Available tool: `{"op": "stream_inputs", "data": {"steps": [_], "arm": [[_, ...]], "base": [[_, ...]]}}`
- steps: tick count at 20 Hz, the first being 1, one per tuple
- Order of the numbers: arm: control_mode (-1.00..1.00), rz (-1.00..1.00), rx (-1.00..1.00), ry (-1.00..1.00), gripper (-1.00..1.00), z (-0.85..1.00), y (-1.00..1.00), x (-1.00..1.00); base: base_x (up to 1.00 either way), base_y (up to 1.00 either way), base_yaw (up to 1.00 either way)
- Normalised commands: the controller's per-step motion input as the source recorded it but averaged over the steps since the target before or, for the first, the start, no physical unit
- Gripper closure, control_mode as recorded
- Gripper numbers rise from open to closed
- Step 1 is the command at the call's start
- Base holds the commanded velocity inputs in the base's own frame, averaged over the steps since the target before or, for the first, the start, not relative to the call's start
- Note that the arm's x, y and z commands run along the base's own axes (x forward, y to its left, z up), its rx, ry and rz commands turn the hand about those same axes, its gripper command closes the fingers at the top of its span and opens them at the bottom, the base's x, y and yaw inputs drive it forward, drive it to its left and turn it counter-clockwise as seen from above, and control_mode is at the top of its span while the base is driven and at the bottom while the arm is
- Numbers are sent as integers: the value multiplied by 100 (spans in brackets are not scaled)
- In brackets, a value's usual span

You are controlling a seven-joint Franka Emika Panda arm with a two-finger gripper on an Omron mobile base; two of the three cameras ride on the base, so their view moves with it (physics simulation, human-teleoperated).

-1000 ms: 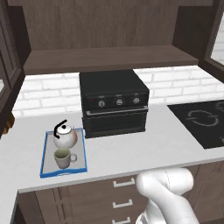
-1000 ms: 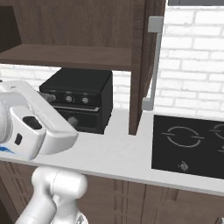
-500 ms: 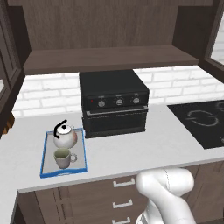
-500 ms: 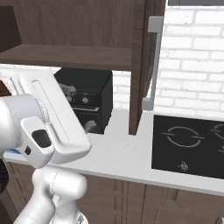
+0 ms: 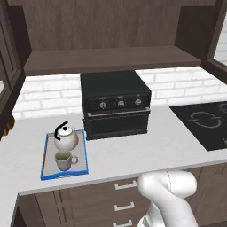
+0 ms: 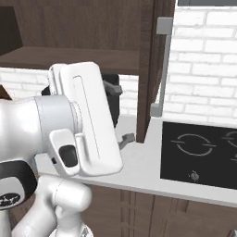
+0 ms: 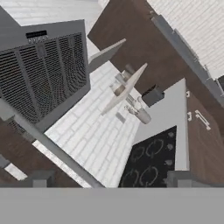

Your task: Pick the kettle from the counter and place it on the tray. Then pick the mug from the cabinet and place it on the tray. Then close the cabinet doors.

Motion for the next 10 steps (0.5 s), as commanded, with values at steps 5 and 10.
{"op": "stream_inputs", "data": {"steps": [5, 10], "arm": [[-100, -18, 5, -15, -100, 2, -52, 7], [-100, -8, 1, -6, -100, 0, -40, 30]], "base": [[0, 0, 0], [0, 0, 0]]}}
